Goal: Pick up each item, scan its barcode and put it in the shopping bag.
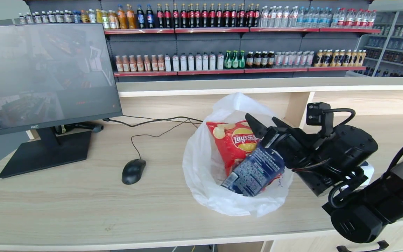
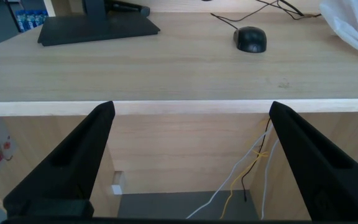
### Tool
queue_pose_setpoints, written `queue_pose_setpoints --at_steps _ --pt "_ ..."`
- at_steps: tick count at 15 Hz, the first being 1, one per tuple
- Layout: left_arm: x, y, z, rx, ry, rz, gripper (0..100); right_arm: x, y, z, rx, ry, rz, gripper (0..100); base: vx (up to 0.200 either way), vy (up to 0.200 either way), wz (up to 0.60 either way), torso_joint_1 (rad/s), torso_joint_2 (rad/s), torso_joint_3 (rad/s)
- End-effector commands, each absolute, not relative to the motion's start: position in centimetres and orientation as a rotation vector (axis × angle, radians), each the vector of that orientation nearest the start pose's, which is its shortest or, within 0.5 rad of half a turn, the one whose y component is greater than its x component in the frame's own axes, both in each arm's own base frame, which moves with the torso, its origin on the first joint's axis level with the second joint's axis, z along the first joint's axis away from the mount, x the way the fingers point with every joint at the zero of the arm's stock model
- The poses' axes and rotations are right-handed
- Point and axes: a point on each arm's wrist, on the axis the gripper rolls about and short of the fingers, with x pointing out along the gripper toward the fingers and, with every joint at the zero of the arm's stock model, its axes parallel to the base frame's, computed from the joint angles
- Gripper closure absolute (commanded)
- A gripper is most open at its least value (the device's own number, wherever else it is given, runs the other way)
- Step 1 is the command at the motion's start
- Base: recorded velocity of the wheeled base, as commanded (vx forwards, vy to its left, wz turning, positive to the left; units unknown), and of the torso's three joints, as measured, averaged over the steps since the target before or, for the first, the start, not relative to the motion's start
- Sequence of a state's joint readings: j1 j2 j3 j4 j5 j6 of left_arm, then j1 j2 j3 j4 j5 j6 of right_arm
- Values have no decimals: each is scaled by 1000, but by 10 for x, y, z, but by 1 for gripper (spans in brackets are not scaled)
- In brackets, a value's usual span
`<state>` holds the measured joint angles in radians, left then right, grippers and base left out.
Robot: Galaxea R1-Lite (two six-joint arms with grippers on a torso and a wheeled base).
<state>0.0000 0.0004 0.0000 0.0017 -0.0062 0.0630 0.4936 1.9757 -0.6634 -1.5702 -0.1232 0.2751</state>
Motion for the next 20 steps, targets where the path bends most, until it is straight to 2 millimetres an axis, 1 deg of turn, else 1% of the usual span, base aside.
queue_pose_setpoints --at_steps 1,4,7,9,12,13,15,17,19,20 --pt "-23 0 75 63 1 -6 0 293 153 163 352 -233 397 0 0 0 0 0 0 0" --pt "-23 0 75 61 1 -6 0 289 152 172 346 -258 404 0 0 0 0 0 0 0" --pt "-23 0 75 61 1 -6 0 283 157 177 352 -268 425 0 0 0 0 0 0 0" --pt "-23 0 75 61 1 -6 0 273 163 184 346 -289 454 0 0 0 0 0 0 0" --pt "-23 0 75 61 1 -6 0 252 167 186 327 -278 498 0 0 0 0 0 0 0" --pt "-23 0 75 61 1 -6 0 233 158 187 289 -271 504 0 0 0 0 0 0 0" --pt "-23 0 75 60 1 -6 0 205 138 191 274 -270 500 0 0 0 0 0 0 0" --pt "-23 0 75 60 1 -6 0 175 117 190 265 -264 501 0 0 0 0 0 0 0" --pt "-23 0 75 55 1 -6 0 132 88 172 199 -224 511 0 0 0 0 0 0 0" --pt "-23 0 75 52 1 -6 0 120 80 164 173 -202 508 0 0 0 0 0 0 0"
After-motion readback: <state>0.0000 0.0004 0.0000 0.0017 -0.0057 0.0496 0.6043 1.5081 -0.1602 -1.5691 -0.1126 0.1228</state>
